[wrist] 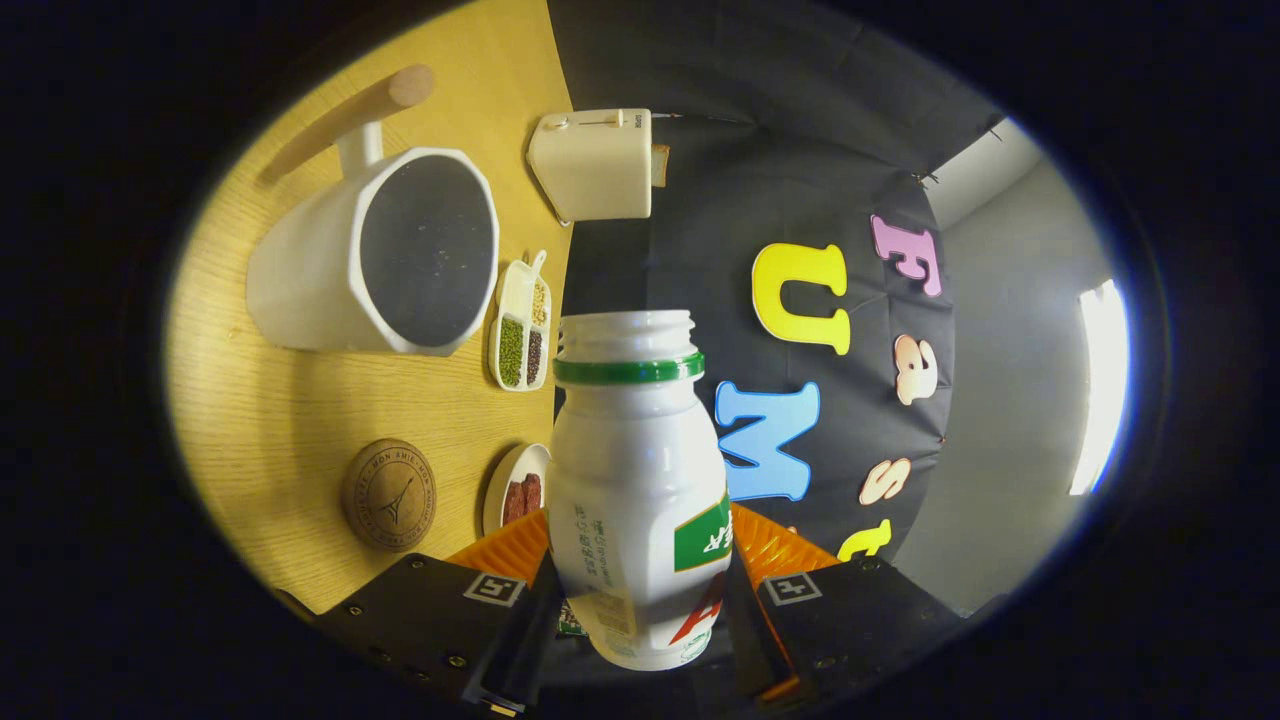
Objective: Take the bottle from table, then pour the juice into the cup, finally place the bottle on the coaster
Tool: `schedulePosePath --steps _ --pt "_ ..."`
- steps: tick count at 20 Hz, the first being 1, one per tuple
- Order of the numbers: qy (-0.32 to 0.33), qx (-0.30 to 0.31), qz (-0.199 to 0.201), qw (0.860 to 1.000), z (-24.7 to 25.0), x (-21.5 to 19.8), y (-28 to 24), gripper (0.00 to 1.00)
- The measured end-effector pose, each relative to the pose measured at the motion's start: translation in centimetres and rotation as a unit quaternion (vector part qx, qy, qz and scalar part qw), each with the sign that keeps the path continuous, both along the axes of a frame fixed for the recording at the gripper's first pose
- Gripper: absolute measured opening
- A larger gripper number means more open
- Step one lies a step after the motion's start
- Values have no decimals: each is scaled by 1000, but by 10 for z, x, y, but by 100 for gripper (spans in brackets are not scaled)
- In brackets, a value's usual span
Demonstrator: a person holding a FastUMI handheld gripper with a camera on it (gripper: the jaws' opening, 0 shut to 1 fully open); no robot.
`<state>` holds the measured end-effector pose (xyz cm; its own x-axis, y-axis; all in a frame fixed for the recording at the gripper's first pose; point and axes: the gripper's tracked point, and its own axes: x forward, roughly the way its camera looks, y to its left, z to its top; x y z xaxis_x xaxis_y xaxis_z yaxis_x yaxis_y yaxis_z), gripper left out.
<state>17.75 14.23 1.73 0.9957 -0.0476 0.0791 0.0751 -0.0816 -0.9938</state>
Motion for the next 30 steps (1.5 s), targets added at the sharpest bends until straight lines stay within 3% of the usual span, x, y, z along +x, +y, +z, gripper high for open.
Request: schedulePosePath --steps 30 --pt "-33 -69 6 997 36 1 7 72"
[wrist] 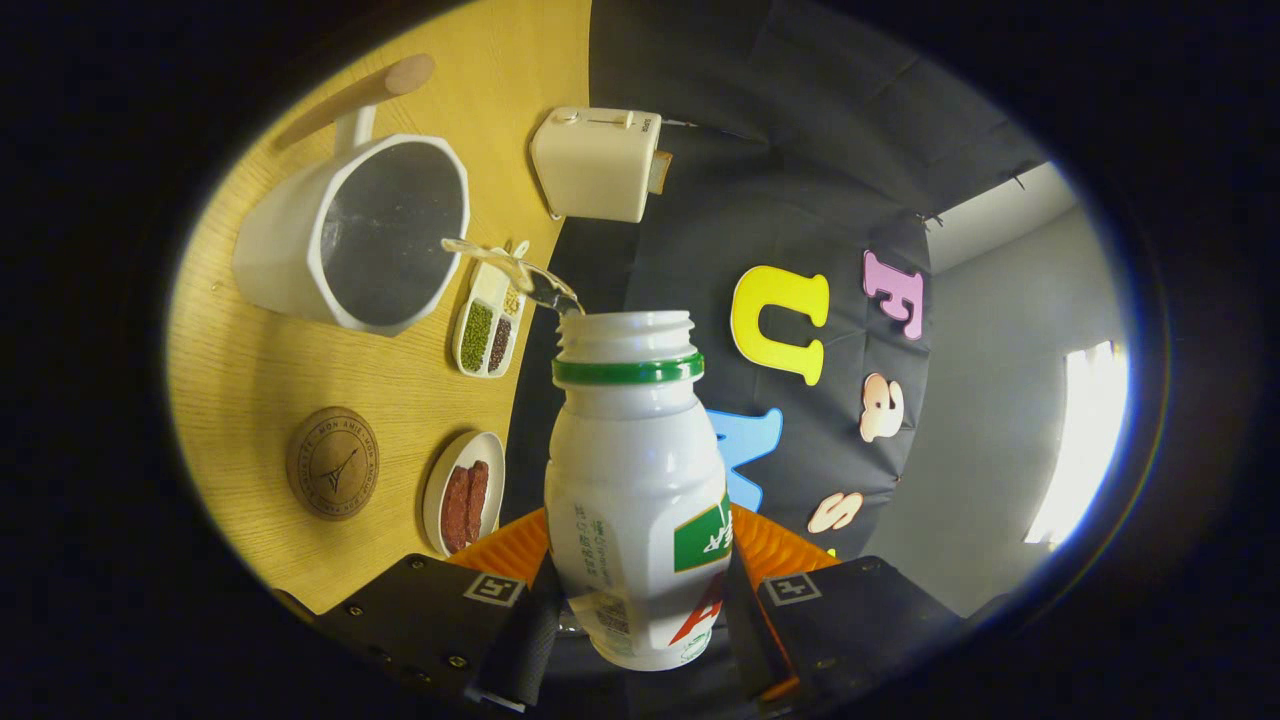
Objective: Take the bottle from table, then pour the juice into the cup, finally place the bottle on the coaster
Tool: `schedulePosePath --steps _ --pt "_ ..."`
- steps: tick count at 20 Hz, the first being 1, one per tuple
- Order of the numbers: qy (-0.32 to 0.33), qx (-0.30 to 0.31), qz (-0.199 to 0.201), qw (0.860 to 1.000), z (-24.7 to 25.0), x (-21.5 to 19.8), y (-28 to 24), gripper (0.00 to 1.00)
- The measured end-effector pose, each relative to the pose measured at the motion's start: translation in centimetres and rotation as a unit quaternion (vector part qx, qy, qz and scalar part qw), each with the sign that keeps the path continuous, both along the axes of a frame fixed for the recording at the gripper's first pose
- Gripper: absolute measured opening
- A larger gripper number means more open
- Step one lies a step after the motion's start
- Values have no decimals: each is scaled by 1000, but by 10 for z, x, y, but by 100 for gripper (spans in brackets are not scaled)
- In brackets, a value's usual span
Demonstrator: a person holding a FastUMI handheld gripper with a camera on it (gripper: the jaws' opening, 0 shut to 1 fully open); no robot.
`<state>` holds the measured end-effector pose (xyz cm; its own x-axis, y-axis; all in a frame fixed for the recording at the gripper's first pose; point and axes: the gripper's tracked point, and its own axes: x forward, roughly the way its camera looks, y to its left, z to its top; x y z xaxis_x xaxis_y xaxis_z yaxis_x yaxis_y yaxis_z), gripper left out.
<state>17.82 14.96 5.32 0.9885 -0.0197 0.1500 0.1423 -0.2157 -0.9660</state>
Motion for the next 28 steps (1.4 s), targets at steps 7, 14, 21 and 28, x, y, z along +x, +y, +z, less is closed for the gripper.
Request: schedulePosePath --steps 7,14,21,28 --pt "-4 -18 -2 1000 1 -1 -1 72" --pt "-15 -47 -1 999 4 -1 2 71" --pt "-30 -90 5 995 3 -5 9 72" --pt "-29 -105 6 994 -2 -4 12 72"
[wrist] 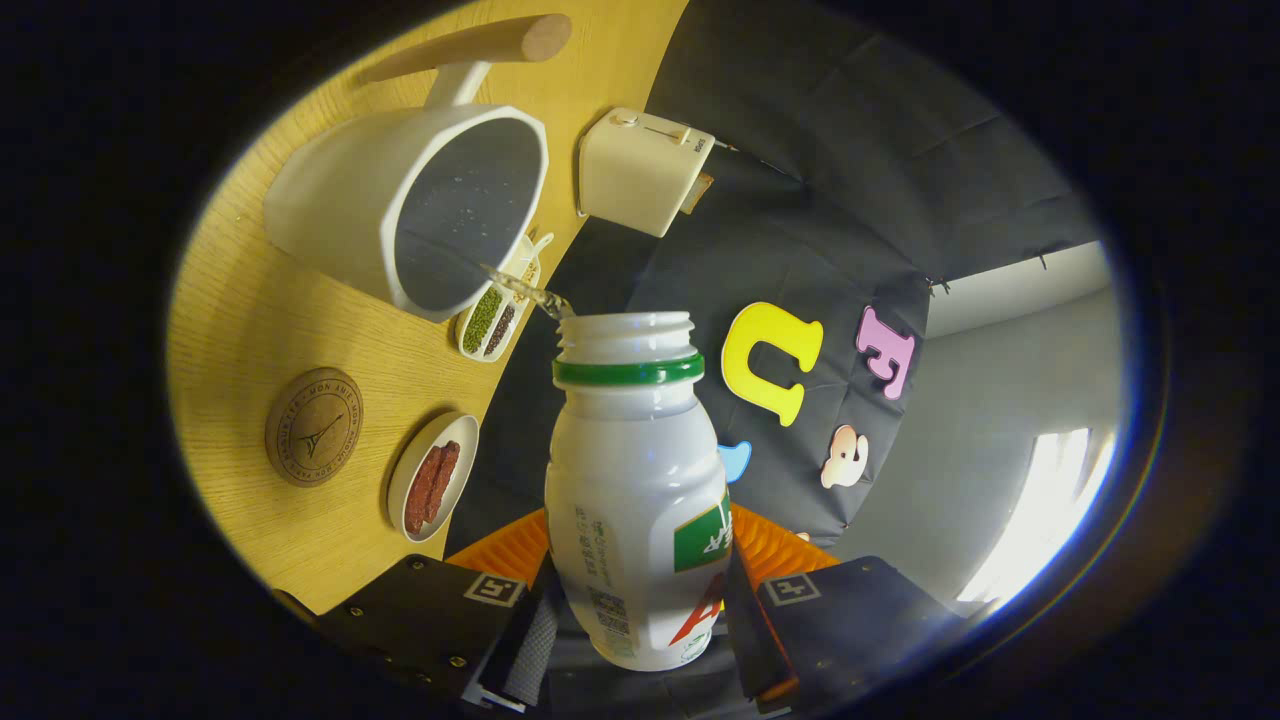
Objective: Take the bottle from table, then pour the juice into the cup, finally place the bottle on the coaster
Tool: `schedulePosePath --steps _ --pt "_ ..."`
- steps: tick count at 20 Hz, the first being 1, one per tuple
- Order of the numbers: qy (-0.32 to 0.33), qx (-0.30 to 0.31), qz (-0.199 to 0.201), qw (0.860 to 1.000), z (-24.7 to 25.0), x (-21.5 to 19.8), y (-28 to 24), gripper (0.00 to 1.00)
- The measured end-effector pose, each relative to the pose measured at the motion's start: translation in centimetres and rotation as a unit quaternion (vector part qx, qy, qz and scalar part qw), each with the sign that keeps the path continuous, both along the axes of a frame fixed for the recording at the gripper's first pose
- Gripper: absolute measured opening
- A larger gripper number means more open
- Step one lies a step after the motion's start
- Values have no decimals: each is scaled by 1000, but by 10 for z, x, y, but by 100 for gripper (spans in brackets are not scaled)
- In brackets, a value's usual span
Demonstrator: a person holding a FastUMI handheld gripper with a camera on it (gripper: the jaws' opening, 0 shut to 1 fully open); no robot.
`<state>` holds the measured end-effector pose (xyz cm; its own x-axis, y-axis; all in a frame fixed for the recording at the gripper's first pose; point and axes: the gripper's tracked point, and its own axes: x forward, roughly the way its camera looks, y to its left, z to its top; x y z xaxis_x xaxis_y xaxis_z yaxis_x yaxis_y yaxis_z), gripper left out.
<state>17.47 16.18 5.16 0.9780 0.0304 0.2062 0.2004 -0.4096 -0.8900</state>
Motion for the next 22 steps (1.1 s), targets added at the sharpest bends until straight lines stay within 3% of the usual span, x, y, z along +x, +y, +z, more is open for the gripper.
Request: schedulePosePath --steps 22 --pt "-5 -61 9 998 -11 -5 9 71"
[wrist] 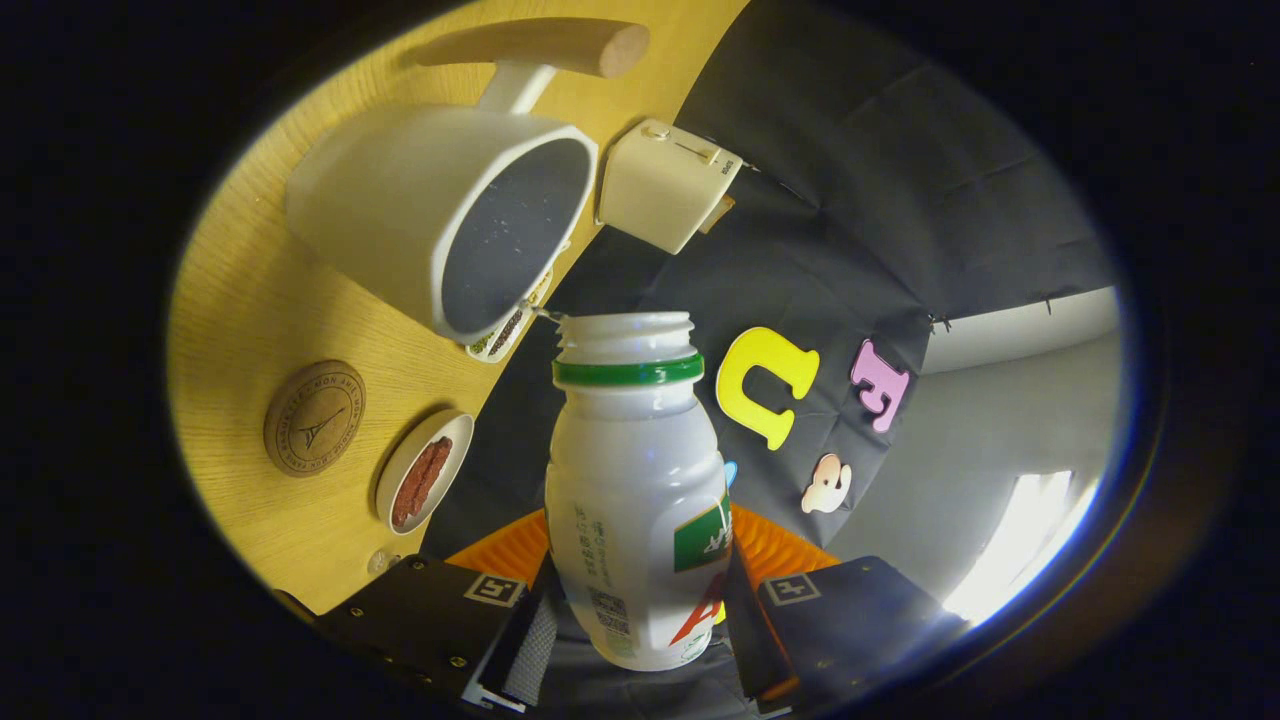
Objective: Take the bottle from table, then pour the juice into the cup, finally place the bottle on the coaster
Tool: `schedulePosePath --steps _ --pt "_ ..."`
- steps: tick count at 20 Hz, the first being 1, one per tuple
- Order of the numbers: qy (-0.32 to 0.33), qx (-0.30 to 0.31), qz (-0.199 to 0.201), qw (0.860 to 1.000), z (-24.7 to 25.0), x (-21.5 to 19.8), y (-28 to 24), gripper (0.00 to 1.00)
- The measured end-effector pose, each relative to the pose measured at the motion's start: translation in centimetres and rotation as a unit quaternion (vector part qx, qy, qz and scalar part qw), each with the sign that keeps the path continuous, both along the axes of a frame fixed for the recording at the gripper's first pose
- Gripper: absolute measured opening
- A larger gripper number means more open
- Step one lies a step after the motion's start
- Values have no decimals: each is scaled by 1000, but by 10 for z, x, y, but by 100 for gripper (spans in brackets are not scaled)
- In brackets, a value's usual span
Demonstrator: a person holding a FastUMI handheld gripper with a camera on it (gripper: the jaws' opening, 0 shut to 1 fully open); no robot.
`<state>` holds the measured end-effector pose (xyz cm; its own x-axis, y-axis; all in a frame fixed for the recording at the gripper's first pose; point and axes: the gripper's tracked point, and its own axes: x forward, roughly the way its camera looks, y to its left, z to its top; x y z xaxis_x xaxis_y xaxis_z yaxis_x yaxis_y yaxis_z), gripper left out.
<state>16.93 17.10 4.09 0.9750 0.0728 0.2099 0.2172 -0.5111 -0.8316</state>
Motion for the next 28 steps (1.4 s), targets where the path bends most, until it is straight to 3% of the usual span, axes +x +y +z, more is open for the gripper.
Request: schedulePosePath --steps 13,21,28 --pt "14 -6 1 1000 -15 3 2 72" --pt "46 65 -8 997 -22 7 -7 72" --pt "78 152 -21 985 -28 12 -19 72"
